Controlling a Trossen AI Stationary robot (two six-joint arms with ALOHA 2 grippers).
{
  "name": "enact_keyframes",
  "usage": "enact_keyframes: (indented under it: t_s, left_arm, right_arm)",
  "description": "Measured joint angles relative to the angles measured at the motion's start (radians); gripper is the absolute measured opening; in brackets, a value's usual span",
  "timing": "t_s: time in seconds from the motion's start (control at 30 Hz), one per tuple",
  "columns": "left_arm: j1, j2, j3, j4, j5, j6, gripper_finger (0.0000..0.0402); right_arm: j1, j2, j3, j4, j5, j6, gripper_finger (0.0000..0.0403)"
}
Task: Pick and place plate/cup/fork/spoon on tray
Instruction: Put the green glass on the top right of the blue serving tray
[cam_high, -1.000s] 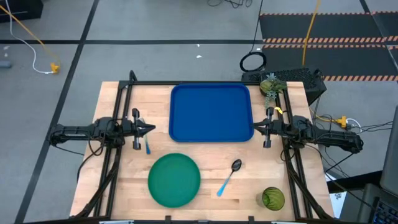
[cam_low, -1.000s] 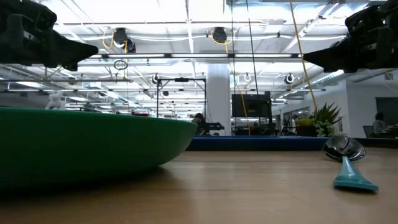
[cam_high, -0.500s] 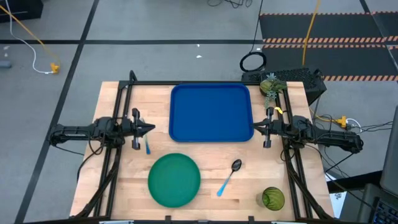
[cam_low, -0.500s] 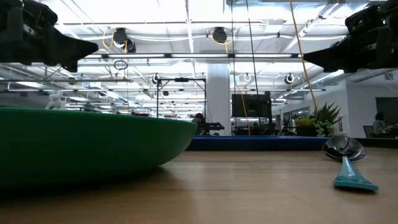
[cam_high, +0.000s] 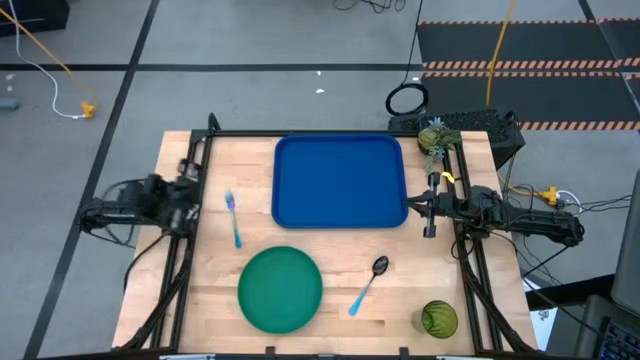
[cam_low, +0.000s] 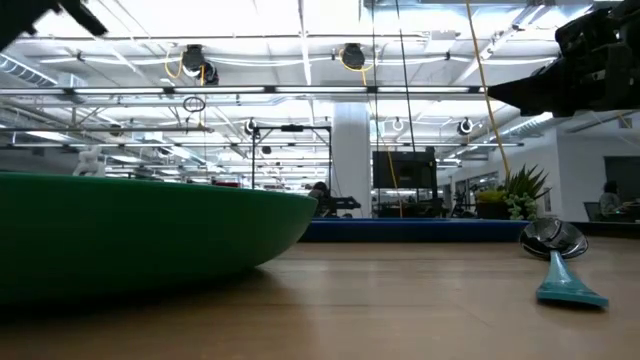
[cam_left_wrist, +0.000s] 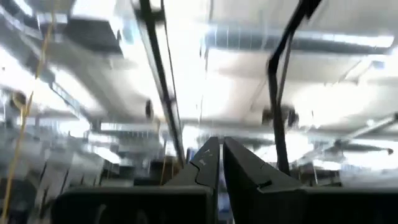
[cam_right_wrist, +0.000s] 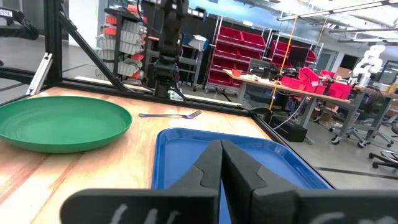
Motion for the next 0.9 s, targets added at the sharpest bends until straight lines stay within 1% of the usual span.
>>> enact_keyframes:
  t_s: [0.07,0.2,0.3,0.57,0.77,0.9]
  left_arm:
    - [-0.002,0.0,0.064,-0.06,0.001,0.02,0.0026]
    - [-0.002,0.007,0.232,-0.273,0.001,0.054,0.0026]
    - [-0.002,0.046,0.358,-0.389,0.001,0.06,0.0026]
    - [-0.002,0.264,0.659,-0.537,0.002,0.064,0.0026]
    - [-0.002,0.445,0.916,-0.781,0.009,0.079,0.0026]
    - [-0.002,0.566,1.084,-0.968,0.01,0.069,0.0026]
  right_arm:
    - [0.0,0.0,0.0,0.0,0.0,0.0,0.0]
    - [0.0,0.0,0.0,0.008,0.0,0.0,0.0]
    - [0.0,0.0,0.0,0.008,0.0,0.001,0.0]
    - [0.0,0.0,0.0,0.046,0.0,0.017,0.0]
    - [0.001,0.0,0.0,0.075,0.0,0.149,0.0]
    - [0.001,0.0,0.0,0.137,0.0,0.29,0.0]
